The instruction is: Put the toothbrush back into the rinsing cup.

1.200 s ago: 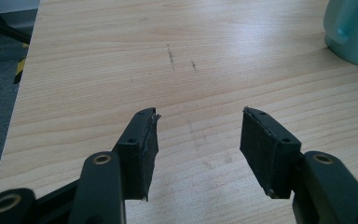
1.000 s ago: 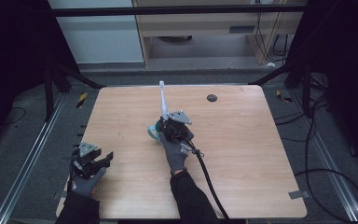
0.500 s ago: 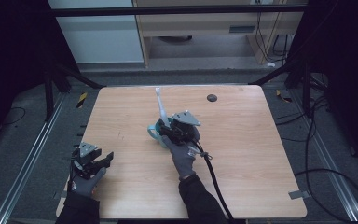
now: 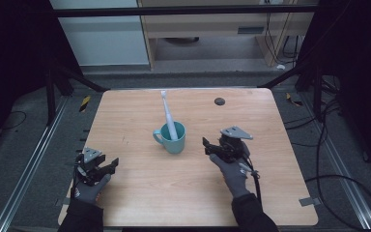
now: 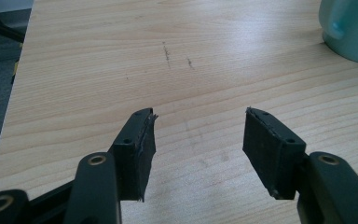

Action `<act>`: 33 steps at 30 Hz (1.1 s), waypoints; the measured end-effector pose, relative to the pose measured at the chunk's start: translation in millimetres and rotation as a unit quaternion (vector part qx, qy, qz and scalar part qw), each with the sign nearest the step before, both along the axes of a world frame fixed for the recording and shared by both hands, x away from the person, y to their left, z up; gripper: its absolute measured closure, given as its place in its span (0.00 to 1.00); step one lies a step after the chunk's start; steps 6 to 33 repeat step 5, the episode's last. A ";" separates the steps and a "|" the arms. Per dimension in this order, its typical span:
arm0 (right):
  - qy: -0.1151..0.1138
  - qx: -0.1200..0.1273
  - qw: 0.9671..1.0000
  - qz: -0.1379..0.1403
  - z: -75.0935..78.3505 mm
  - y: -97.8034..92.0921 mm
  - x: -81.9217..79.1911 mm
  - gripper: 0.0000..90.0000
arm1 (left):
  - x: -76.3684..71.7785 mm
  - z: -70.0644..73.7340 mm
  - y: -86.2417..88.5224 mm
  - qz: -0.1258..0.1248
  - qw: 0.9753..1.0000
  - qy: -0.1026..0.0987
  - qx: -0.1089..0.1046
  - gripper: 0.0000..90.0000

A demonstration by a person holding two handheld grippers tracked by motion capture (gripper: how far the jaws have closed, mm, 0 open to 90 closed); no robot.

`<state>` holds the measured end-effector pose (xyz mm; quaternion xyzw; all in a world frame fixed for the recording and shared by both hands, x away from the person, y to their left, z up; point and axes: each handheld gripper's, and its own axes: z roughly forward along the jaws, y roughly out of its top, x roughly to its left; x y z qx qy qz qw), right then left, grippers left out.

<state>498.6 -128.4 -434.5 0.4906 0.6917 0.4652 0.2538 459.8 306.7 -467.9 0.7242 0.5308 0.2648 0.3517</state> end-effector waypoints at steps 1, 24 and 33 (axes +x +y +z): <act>0.000 0.000 1.000 0.000 0.0 0.0 0.0 0.24 | 0.0 0.0 0.0 0.000 1.000 0.000 0.000 0.47; 0.023 -0.020 0.999 -0.022 -18.2 -41.4 -14.0 0.24 | 0.3 -0.6 0.0 -0.001 1.000 0.000 0.002 0.47; 0.023 -0.020 0.999 -0.022 -18.2 -41.4 -14.0 0.24 | 0.3 -0.6 0.0 -0.001 1.000 0.000 0.002 0.47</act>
